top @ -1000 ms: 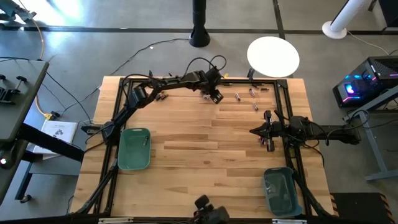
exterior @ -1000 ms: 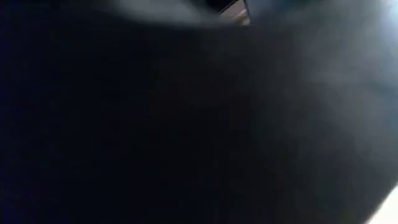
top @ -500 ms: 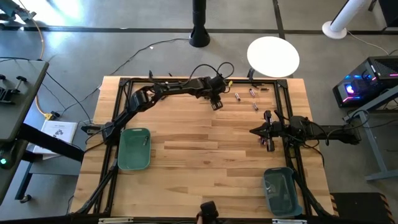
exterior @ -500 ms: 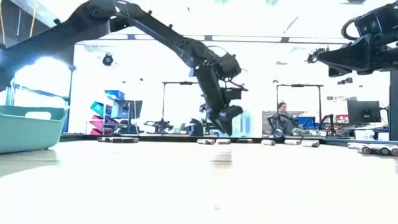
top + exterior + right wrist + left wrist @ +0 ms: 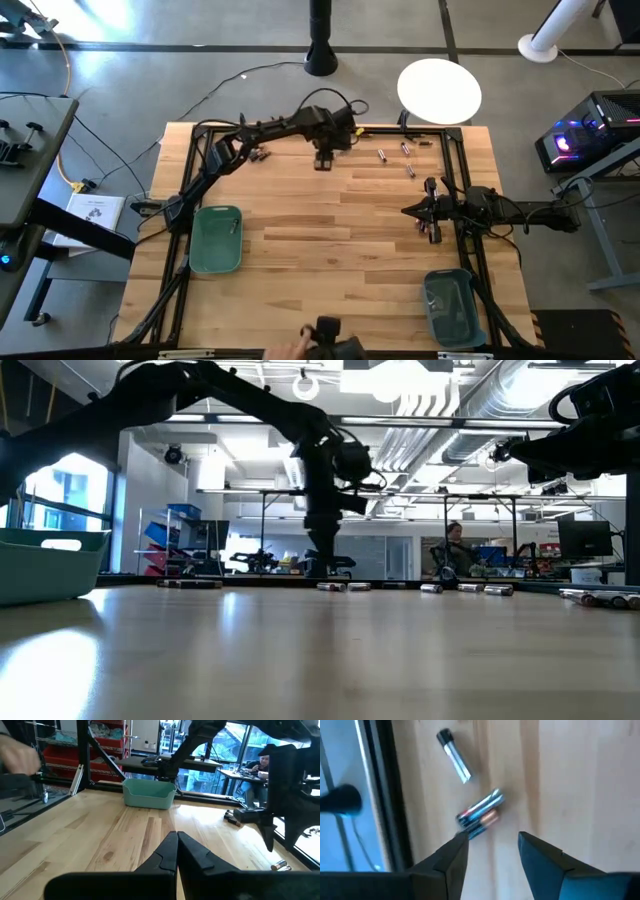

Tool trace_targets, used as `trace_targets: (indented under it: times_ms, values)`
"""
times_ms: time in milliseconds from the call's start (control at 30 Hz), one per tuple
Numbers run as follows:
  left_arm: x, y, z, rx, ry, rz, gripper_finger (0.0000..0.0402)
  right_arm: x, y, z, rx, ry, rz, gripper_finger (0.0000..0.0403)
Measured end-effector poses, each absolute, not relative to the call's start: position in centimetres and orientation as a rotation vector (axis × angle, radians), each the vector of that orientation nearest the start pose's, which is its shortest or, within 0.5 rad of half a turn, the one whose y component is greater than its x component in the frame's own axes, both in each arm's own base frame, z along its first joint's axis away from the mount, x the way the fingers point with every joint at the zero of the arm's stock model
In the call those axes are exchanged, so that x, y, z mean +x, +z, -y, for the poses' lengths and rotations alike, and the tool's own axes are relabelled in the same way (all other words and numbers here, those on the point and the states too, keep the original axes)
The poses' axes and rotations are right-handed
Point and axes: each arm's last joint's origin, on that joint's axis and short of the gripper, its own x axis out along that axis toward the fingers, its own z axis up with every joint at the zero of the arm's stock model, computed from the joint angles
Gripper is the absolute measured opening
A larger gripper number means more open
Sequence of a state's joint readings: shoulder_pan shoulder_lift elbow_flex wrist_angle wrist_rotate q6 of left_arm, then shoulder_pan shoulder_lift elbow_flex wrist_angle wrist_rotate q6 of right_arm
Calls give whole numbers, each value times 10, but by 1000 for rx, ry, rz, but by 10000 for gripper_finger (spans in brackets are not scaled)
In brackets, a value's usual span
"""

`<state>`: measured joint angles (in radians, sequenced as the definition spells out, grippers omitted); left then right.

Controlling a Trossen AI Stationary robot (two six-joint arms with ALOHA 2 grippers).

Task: Sort batteries
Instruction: Put the silver battery into the green bin

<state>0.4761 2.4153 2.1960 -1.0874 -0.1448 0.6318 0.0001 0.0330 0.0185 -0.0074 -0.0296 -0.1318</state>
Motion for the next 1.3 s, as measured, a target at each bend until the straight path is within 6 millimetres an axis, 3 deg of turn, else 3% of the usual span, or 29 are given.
trace_targets:
  times_ms: [267, 500, 700, 1033, 1300]
  values:
    - [433, 192, -249, 481, -123, -1328, 231, 99, 166, -1, -131, 31, -20, 0]
    - [434, 187, -256, 589, -236, -1259, 241, 99, 166, -1, -131, 31, -20, 0]
    - [433, 157, -267, 553, -272, -1296, 241, 99, 166, -1, -131, 31, -21, 0]
    - [413, 149, -289, 395, -320, -1265, 203, 99, 166, -1, -131, 31, -20, 0]
    - [404, 139, -282, 337, -412, -1361, 167, 99, 166, -1, -131, 31, -20, 0]
